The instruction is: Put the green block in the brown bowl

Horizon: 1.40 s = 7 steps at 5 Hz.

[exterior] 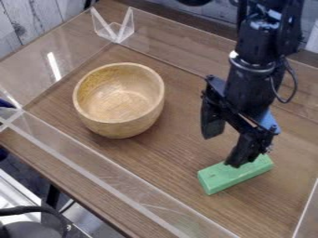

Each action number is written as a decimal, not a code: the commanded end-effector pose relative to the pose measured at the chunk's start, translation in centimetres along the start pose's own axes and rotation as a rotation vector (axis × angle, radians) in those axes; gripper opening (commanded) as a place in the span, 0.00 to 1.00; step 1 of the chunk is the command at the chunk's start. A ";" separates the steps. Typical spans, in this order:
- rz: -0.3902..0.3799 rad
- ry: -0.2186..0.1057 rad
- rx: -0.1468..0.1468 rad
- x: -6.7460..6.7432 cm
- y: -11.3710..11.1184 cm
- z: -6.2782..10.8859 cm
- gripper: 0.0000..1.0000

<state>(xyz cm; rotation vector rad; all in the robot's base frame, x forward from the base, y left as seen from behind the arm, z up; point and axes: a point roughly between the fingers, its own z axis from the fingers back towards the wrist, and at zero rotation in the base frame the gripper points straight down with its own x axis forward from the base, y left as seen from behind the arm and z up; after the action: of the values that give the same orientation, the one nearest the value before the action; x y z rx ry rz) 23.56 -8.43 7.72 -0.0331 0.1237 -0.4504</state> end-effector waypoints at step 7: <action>-0.003 -0.151 -0.008 0.6 1.5 -1.4 1.00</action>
<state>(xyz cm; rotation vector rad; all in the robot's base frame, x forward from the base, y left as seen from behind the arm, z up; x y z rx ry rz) 23.92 -7.37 5.09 -0.0722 0.0231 -0.4547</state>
